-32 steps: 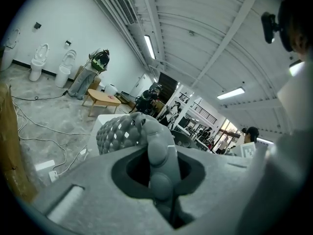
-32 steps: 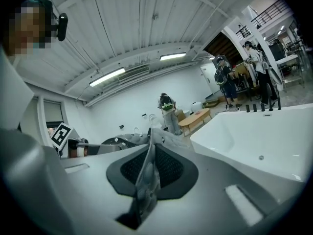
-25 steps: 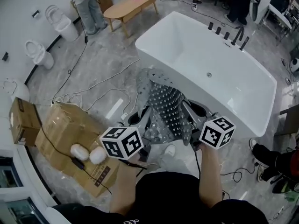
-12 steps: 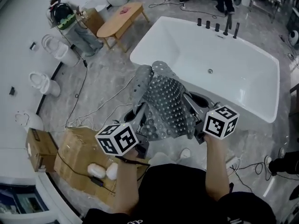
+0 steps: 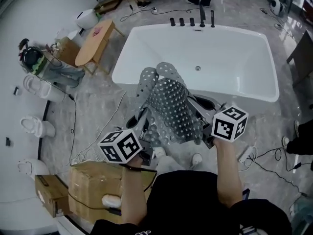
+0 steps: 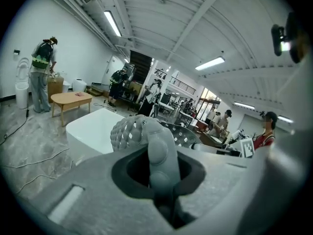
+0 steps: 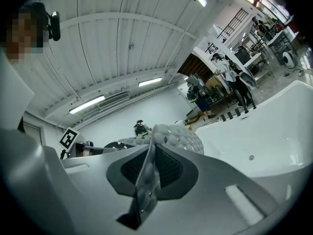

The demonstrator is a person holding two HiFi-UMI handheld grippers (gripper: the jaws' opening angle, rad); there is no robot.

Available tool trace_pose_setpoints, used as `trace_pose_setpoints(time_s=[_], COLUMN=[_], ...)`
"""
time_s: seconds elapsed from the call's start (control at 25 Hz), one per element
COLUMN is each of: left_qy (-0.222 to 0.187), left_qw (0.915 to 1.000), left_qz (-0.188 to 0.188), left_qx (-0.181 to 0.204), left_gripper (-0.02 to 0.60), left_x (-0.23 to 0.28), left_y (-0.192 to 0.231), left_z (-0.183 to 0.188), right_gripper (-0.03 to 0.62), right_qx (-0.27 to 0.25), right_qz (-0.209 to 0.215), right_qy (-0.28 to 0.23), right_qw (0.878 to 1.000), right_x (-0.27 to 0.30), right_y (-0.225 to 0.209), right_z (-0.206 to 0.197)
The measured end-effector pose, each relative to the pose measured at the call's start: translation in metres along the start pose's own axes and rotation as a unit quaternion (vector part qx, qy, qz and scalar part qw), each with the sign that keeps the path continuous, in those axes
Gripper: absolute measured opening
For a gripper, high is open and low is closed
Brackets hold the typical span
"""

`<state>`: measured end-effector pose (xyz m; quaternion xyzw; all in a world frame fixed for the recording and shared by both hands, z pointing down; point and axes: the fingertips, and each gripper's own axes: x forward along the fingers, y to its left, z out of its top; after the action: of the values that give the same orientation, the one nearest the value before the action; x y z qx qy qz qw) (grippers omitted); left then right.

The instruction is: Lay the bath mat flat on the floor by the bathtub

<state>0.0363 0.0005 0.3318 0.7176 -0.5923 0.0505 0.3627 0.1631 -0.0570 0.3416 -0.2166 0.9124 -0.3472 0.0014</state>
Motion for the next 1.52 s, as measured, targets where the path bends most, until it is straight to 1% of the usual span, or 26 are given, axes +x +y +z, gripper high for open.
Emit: trace_pose_setpoints(time_s=[0.12, 0.2, 0.28, 0.32, 0.4, 0.44, 0.48, 0.6, 0.8, 0.88, 1.04, 1.2, 1.36, 1.52], left_qy=[0.017, 0.030, 0.042, 0.047, 0.062, 0.068, 0.071, 0.074, 0.085, 0.094, 0.111, 0.138, 0.165, 0.185], left_qw=[0.9996, 0.9991, 0.9986, 0.9985, 0.9970, 0.9960, 0.9956, 0.9960, 0.9948, 0.9935, 0.9899, 0.9851, 0.9800, 0.9756], left_qz=[-0.020, -0.030, -0.033, -0.028, -0.015, -0.014, -0.018, -0.037, -0.054, -0.060, -0.076, -0.095, -0.102, -0.110], left_qx=[0.000, -0.003, -0.003, 0.006, 0.044, 0.057, 0.059, 0.034, 0.016, 0.023, 0.046, 0.041, 0.045, 0.043], left_gripper=[0.031, 0.031, 0.031, 0.031, 0.031, 0.031, 0.031, 0.031, 0.031, 0.031, 0.031, 0.031, 0.031, 0.031], left_x=[0.017, 0.025, 0.028, 0.030, 0.032, 0.034, 0.037, 0.044, 0.046, 0.049, 0.061, 0.073, 0.084, 0.100], left_y=[-0.005, 0.000, 0.012, 0.020, 0.034, 0.040, 0.047, 0.073, 0.122, 0.137, 0.154, 0.172, 0.192, 0.204], left_z=[-0.011, -0.016, -0.019, -0.020, -0.021, -0.020, -0.018, -0.006, 0.009, 0.012, 0.015, 0.007, -0.010, -0.032], right_gripper=[0.025, 0.025, 0.025, 0.025, 0.025, 0.025, 0.025, 0.025, 0.025, 0.025, 0.025, 0.025, 0.025, 0.025], right_qx=[0.007, 0.013, 0.018, 0.019, 0.026, 0.031, 0.033, 0.026, 0.018, 0.017, 0.028, 0.048, 0.061, 0.060], right_qz=[-0.023, -0.040, -0.053, -0.054, -0.049, -0.050, -0.056, -0.087, -0.108, -0.124, -0.153, -0.193, -0.224, -0.250], right_qy=[-0.003, -0.001, 0.007, 0.012, 0.015, 0.013, 0.011, 0.021, 0.034, 0.032, 0.006, -0.005, -0.027, -0.022], right_qw=[1.000, 0.999, 0.998, 0.998, 0.998, 0.998, 0.998, 0.996, 0.993, 0.992, 0.988, 0.980, 0.972, 0.966], right_x=[-0.009, -0.009, -0.004, 0.000, 0.008, 0.013, 0.020, 0.048, 0.095, 0.106, 0.113, 0.114, 0.116, 0.119], right_y=[-0.015, -0.021, -0.026, -0.027, -0.027, -0.027, -0.028, -0.028, -0.016, -0.015, -0.021, -0.030, -0.038, -0.050], right_z=[-0.005, -0.011, -0.018, -0.021, -0.025, -0.026, -0.026, -0.032, -0.047, -0.050, -0.050, -0.068, -0.082, -0.098])
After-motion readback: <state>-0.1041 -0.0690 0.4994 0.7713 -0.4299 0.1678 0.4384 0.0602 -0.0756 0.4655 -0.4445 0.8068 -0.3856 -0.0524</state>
